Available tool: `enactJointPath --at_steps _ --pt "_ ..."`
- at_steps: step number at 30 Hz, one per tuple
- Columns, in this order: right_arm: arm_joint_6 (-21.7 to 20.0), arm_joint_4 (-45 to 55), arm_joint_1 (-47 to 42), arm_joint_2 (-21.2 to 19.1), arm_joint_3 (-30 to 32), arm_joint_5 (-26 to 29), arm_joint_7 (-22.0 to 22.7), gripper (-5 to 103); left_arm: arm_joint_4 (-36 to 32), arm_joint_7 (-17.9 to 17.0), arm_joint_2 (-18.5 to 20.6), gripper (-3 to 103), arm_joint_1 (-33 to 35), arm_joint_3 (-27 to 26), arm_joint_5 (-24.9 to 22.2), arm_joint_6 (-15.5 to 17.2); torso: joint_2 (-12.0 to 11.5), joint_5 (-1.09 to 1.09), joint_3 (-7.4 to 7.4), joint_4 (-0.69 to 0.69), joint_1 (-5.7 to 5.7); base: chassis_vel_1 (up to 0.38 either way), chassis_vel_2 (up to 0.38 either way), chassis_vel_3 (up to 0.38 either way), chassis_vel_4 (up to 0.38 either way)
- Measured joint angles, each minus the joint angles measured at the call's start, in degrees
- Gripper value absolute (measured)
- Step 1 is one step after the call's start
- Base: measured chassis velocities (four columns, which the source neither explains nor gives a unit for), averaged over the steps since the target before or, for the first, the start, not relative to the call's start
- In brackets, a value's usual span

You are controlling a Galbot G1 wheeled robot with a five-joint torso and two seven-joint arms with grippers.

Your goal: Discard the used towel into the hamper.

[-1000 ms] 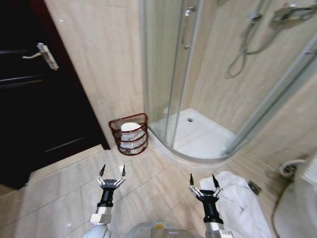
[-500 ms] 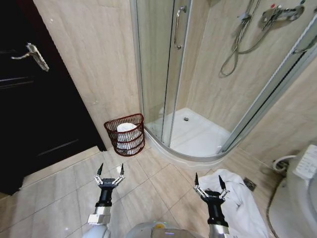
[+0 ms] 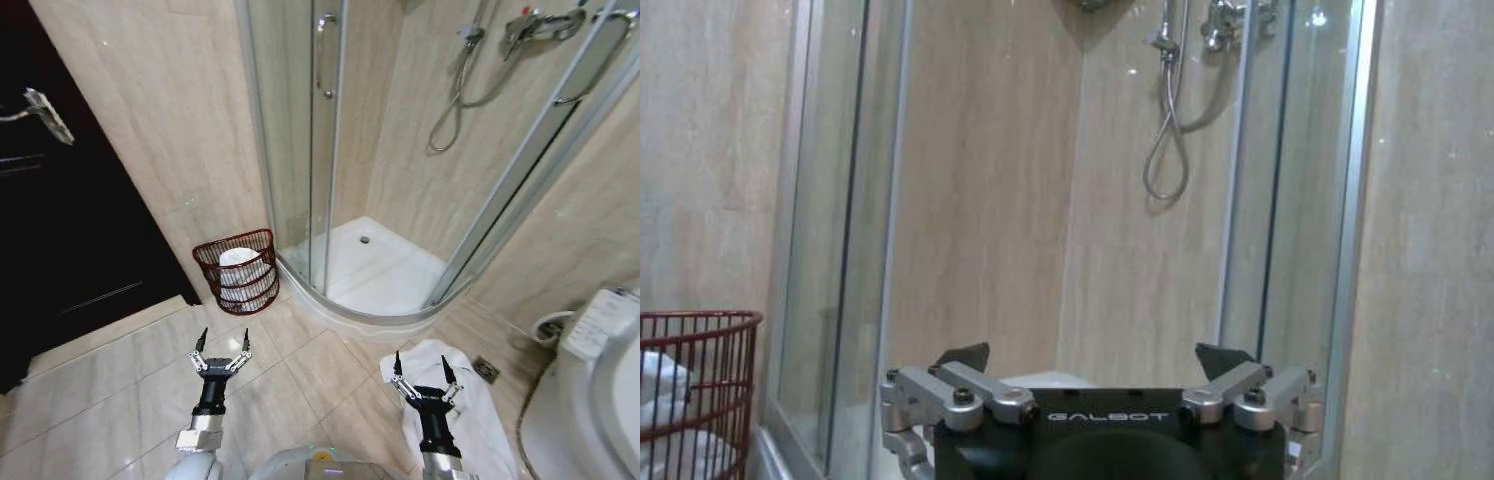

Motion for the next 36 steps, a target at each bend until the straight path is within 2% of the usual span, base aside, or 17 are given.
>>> enactJointPath --at_steps 20,23,36 --pt "-0.25 0.21 0.11 0.13 -0.91 0.68 1.71 100 -0.36 0.18 -0.31 100 -0.29 0.14 1.45 0.39 0.00 0.00 0.00 0.00 0.00 -0.045 -0.038 0.045 0.044" --pt "-1.79 0.88 -0.01 -0.08 -1.58 2.68 2.64 100 -0.65 0.18 -0.46 100 -0.30 0.25 1.74 0.78 0.00 -0.01 0.00 0.01 0.00 -0.027 -0.036 -0.058 -0.041" --pt "-2.19 0.05 0.34 -0.48 -0.44 3.44 4.35 100 -0.88 0.31 -0.83 100 -0.77 0.62 2.24 1.21 0.00 0.00 0.00 0.00 0.00 -0.076 -0.080 -0.081 -0.082"
